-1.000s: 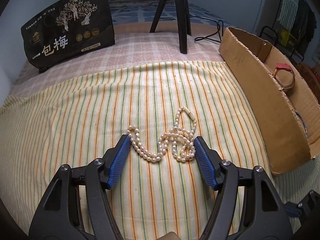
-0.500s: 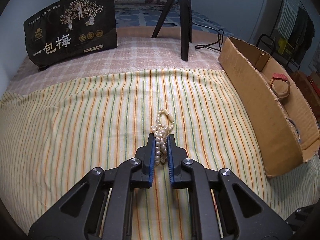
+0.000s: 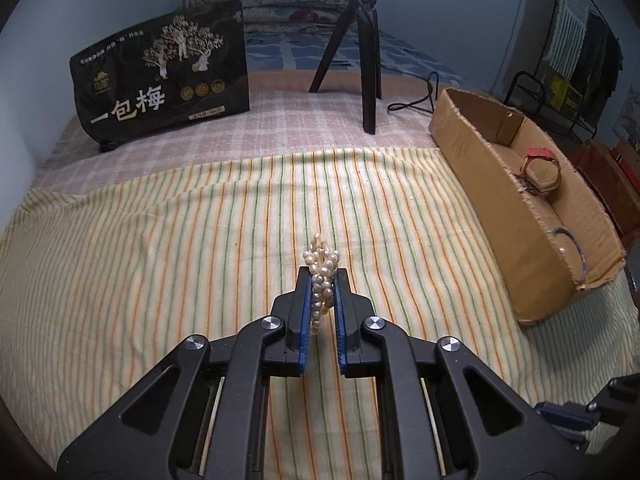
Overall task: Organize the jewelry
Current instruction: 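Carry the pearl strand and earring over the cardboard box with both tools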
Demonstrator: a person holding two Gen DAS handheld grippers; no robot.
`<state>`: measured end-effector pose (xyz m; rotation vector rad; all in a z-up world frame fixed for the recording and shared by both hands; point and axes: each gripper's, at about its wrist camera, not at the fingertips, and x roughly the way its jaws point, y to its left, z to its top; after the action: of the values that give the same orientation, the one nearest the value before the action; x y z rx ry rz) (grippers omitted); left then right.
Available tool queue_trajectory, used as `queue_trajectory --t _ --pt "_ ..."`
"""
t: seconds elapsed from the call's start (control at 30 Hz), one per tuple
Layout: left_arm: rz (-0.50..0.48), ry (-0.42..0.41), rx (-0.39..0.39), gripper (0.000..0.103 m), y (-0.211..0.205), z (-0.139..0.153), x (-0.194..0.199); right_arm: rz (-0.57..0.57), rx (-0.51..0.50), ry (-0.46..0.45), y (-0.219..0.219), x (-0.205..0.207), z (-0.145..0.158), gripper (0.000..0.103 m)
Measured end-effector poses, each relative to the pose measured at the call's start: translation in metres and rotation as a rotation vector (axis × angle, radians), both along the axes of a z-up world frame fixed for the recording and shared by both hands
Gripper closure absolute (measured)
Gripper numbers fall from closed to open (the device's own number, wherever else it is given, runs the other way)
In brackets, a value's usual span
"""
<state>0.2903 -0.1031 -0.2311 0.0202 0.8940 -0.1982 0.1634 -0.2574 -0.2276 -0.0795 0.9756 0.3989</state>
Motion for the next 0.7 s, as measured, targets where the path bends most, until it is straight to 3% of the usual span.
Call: queue_trajectory --t 0.7 --pt "-0.022 -0.078 -0.047 0.095 0.008 0.058 -0.039 -0.089 -0.015 -0.147 -0.053 -0.022 0.072 0.096"
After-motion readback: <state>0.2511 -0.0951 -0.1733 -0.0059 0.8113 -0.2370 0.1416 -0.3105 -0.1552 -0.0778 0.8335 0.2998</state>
